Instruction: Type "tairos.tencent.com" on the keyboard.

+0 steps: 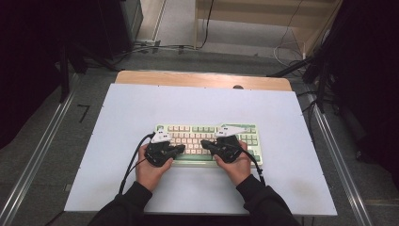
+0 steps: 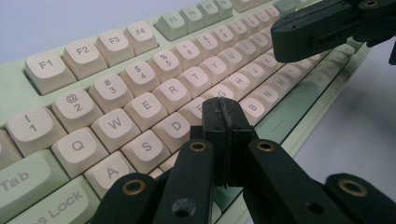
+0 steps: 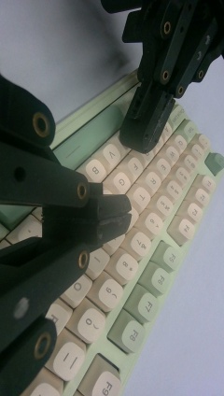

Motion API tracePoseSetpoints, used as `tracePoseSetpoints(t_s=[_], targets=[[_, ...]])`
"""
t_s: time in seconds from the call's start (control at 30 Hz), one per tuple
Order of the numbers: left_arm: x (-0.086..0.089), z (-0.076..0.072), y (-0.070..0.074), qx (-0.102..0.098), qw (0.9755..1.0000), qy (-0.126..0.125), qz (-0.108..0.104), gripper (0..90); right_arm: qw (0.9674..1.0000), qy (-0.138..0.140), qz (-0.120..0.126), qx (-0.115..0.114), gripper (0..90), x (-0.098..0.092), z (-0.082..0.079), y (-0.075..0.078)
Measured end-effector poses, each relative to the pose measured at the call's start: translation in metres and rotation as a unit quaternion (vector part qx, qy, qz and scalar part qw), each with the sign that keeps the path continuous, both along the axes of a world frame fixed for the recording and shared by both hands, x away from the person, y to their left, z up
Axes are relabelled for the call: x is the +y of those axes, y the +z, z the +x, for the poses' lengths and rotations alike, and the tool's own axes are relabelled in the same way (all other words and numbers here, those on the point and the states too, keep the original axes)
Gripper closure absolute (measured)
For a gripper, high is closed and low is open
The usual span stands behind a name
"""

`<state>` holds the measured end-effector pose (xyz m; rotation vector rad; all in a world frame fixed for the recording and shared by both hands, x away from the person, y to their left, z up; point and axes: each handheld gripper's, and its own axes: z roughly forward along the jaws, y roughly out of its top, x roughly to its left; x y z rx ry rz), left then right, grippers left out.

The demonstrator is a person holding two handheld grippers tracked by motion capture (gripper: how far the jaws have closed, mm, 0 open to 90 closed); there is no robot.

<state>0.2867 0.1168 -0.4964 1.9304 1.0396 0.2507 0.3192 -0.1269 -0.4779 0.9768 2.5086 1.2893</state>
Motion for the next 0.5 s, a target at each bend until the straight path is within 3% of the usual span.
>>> tracePoseSetpoints(t_s=[0.17,0.3,0.5], targets=[[-0.0005,-0.0005,0.0002,-0.002,1.0,0.0,0.005,90.0,1.0,0.001,-0.001,-0.001,88.0,0.0001,0.0001,-0.0003],[-0.0031,-0.0011,-0.0009,-0.005,0.9998,-0.003,0.021,90.0,1.0,0.001,0.0,-0.001,88.1,0.0001,0.0,-0.0003],[-0.0022,-0.0017,0.0017,-0.007,1.0,-0.001,0.006,90.0,1.0,0.0,0.001,-0.001,88.1,-0.0002,-0.0004,-0.0001]])
